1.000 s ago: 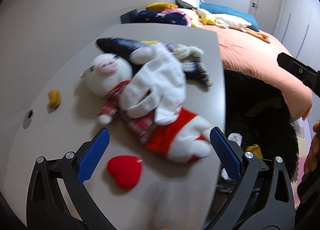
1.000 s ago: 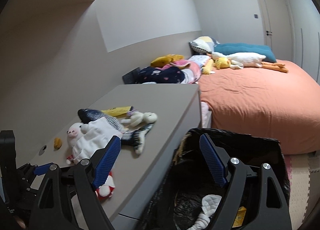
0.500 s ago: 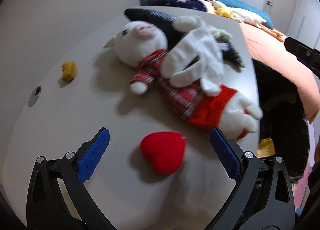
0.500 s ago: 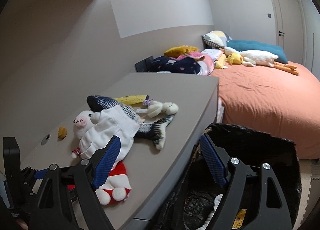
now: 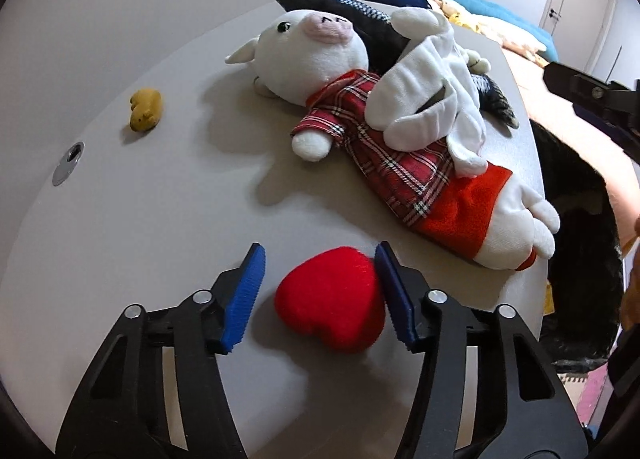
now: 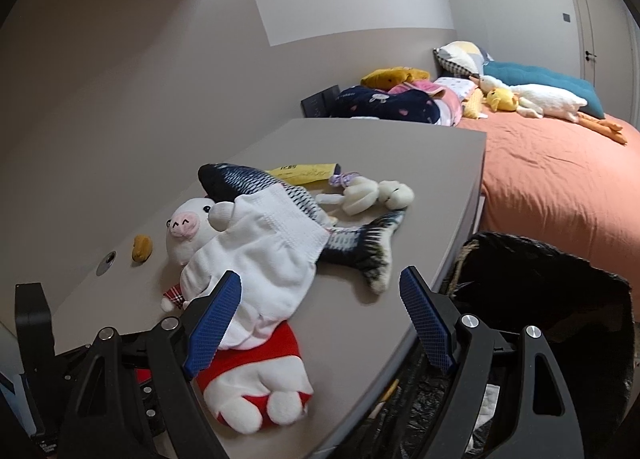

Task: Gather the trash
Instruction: 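Move the left tool back to the desk and grasp the red heart, then grasp the white glove puppet with the right tool while the left tool holds the heart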

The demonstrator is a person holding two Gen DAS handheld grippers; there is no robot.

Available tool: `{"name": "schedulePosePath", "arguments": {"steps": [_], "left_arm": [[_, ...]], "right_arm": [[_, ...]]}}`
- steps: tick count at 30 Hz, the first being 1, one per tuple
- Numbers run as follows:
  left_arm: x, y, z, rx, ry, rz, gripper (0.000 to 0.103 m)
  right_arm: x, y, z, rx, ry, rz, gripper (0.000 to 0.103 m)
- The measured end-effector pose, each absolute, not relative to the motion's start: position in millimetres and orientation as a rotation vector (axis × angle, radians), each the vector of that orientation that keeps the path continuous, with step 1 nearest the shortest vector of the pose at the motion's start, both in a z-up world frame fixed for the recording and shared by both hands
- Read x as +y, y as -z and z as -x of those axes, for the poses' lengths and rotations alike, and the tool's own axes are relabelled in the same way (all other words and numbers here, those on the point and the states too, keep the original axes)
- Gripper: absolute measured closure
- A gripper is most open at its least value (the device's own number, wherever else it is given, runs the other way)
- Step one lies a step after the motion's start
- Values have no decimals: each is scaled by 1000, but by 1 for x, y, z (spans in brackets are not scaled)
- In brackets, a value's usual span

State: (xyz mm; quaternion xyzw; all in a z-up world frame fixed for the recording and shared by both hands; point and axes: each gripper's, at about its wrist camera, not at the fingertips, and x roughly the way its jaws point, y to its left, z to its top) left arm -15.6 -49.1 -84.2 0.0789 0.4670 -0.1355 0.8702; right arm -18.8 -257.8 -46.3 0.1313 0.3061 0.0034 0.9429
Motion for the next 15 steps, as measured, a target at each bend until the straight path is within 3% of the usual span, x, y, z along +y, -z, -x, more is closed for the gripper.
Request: {"name": "schedulePosePath", "arguments": {"steps": [2, 15], "left_arm": [[-48, 83, 17, 967, 283, -166, 57], [-31, 59, 10, 903, 262, -137, 58]], "right_arm": [[-254, 49, 12, 634, -21, -271, 21], [-212, 64, -26, 710, -136, -238, 22]]}}
